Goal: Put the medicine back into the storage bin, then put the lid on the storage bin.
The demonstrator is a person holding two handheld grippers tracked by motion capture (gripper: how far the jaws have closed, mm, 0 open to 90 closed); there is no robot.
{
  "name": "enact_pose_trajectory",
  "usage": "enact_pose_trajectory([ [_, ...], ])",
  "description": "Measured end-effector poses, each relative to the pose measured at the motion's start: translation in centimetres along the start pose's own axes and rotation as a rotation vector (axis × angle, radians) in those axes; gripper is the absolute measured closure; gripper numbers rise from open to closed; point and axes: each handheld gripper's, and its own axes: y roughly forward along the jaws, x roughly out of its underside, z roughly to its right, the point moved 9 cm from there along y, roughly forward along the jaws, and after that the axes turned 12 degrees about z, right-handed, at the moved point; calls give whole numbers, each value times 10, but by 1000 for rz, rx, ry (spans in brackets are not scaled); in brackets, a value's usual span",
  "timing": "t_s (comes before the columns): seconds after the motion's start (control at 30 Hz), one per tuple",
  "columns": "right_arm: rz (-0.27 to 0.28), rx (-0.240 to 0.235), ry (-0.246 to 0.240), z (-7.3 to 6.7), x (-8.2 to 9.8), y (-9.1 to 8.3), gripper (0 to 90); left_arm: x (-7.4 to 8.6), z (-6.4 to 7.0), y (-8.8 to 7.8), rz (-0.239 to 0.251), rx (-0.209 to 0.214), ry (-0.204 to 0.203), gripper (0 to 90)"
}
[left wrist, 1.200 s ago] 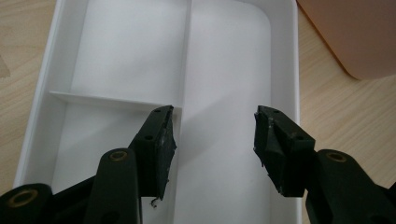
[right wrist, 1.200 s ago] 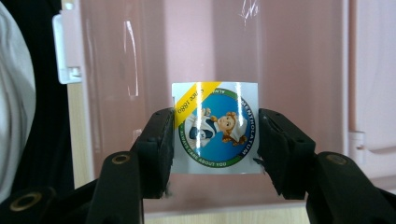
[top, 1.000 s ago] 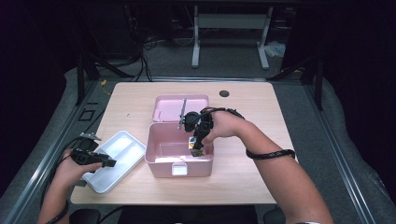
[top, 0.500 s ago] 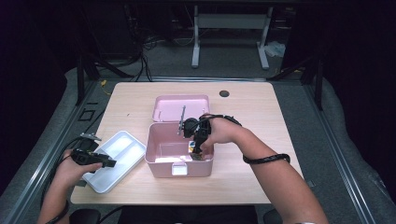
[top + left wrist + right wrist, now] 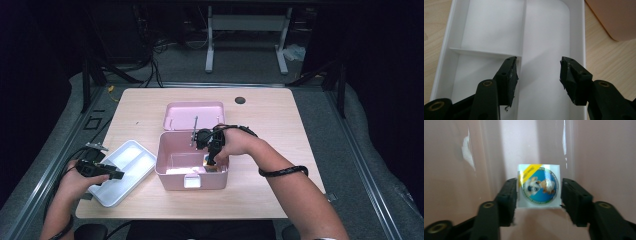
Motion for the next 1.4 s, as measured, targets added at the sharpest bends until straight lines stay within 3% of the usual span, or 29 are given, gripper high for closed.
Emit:
enact_pose_trajectory([
  [0.3, 39, 7, 17, 0, -3, -23, 486, 1, 0, 1, -4, -5, 3, 480],
  [0.53, 56, 29, 38, -3, 3, -56, 494, 3, -1, 0, -9, -13, 9, 486],
  [0.7, 72, 59, 67, 1, 18, -78, 501, 3, 0, -2, -8, -22, 14, 499],
  [0.87, 105, 108, 126, 9, 45, -94, 503, 3, 1, -1, -15, -27, 11, 512],
  [1.07, 134, 132, 208, 11, 77, -96, 488, 0, 1, 1, -36, -51, 16, 513],
  [1.3, 155, 163, 266, 7, 100, -88, 487, 1, -3, 6, -116, -74, 62, 539],
  [1.4, 170, 166, 286, 6, 106, -81, 492, 3, -8, 5, -178, -97, 86, 574],
])
